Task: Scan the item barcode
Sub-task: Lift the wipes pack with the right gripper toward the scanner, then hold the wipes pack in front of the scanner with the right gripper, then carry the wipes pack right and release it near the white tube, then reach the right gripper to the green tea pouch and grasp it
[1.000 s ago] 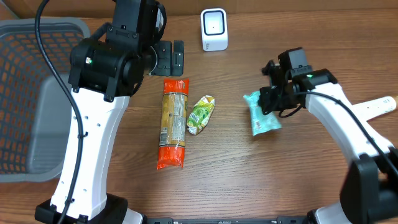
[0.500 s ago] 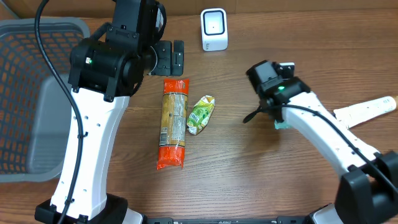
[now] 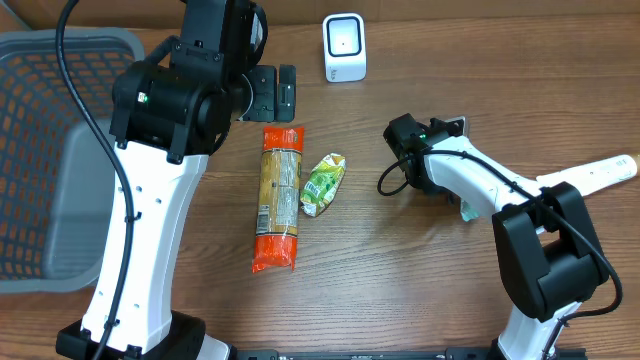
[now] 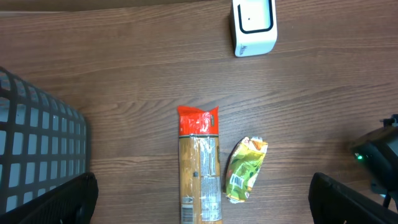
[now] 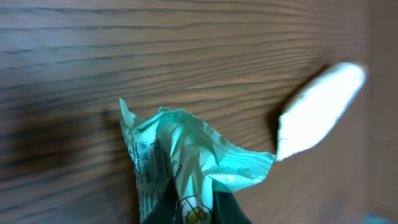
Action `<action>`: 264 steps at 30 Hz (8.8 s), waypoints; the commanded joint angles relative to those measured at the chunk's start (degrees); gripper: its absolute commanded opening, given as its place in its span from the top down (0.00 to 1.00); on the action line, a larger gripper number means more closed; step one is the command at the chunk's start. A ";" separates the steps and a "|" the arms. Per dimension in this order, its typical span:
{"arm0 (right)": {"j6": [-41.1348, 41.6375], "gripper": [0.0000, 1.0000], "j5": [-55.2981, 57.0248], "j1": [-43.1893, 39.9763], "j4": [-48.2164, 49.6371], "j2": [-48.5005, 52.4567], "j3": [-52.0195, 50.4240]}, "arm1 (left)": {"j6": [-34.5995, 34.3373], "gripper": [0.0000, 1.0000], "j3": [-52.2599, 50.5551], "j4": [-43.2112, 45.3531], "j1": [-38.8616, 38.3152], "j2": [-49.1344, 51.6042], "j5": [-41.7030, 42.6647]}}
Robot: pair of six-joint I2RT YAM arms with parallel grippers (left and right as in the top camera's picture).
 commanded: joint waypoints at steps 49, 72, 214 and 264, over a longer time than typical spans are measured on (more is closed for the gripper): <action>-49.18 0.96 -10.49 -0.22 58.05 5.18 35.32 | 1.09 0.00 0.11 0.07 0.28 0.20 -0.52; -64.22 0.96 -29.42 1.75 87.91 25.18 35.34 | 1.09 0.00 0.11 0.07 0.28 0.20 -0.55; 4.55 0.00 -65.53 -11.78 5.25 -4.57 11.56 | 1.09 0.00 0.11 0.07 0.28 0.20 -0.55; 11.43 0.96 -56.35 9.33 26.93 5.99 7.45 | 1.09 0.00 0.11 0.07 0.24 0.20 -0.55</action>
